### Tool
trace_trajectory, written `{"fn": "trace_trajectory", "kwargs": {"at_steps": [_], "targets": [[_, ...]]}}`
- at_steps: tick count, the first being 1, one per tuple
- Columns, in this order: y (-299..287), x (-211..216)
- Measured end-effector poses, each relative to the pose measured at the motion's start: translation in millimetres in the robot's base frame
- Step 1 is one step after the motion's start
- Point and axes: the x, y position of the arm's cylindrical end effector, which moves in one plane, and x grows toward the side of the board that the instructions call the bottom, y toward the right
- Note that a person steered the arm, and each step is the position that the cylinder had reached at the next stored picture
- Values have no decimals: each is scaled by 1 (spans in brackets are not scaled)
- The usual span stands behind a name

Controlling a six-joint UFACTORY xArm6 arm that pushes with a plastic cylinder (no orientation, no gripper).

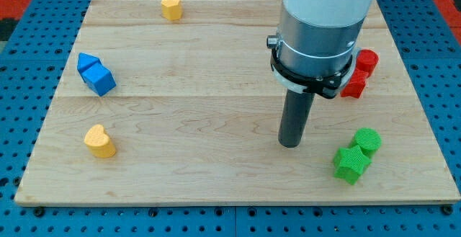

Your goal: Slide the heart to the center of the board

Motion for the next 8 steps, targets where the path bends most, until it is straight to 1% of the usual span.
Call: {"fn": "trace_trajectory", "kwargs": {"at_steps": [3, 8], "targets": [[22, 0], [22, -5]]}}
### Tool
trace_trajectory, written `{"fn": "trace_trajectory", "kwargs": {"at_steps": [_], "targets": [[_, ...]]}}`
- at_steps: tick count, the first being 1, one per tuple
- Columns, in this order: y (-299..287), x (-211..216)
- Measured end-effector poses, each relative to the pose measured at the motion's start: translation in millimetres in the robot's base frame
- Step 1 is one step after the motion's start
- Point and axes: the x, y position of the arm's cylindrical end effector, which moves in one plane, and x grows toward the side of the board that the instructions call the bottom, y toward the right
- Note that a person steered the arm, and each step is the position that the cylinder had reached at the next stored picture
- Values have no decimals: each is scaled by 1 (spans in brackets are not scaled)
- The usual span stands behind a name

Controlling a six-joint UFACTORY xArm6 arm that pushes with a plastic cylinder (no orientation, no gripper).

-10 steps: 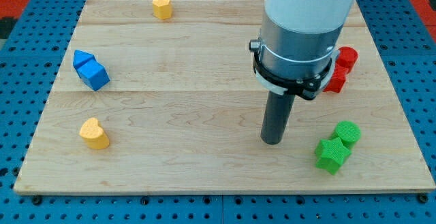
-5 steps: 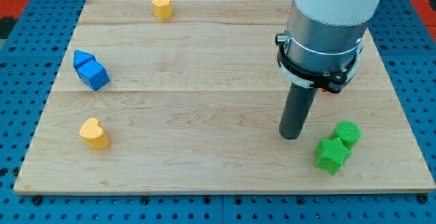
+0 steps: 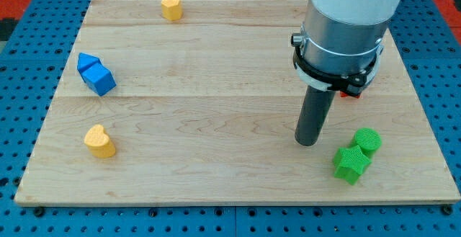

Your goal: Slide the heart to the center of the board

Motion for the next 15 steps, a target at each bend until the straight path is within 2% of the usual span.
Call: {"fn": "trace_trajectory", "kwargs": {"at_steps": [3, 5, 6, 7, 8, 9, 10, 11, 12, 13, 14, 15], "targets": [[-11, -2], [-110, 23], [-151, 59], [-242, 60], [-361, 58], [-326, 3], [-236, -54], [-228, -57], [-313, -51], [-311, 16], [-293, 27], [-252, -10]]}}
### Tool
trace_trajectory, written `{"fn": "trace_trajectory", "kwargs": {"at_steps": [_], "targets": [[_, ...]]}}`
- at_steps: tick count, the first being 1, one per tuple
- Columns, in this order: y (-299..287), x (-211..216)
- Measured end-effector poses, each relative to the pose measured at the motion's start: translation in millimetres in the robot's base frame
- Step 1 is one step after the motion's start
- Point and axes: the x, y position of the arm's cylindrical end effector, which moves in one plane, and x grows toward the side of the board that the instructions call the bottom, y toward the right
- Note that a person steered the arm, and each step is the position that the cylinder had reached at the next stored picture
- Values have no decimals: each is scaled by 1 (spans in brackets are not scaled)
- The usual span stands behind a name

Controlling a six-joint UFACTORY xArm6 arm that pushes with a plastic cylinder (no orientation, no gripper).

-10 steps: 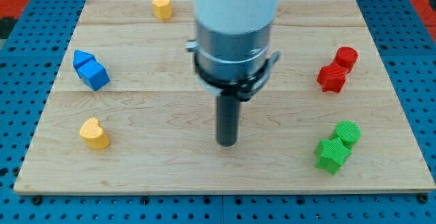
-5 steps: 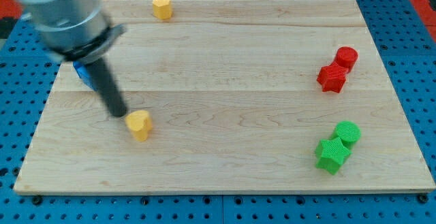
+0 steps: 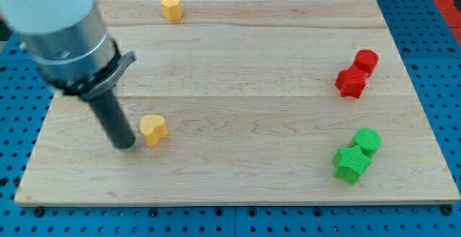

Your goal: Slide the heart to the center of the board

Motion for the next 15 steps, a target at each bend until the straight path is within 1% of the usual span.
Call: {"fn": "trace_trajectory", "kwargs": {"at_steps": [1, 2, 3, 4, 5, 6, 7, 8, 9, 10, 11, 13, 14, 15], "targets": [[69, -9], [60, -11], [80, 15], [117, -16], [124, -58], [157, -48], [183, -63], [192, -102], [189, -115], [218, -151], [197, -179], [173, -138], [163, -129], [169, -138]]}}
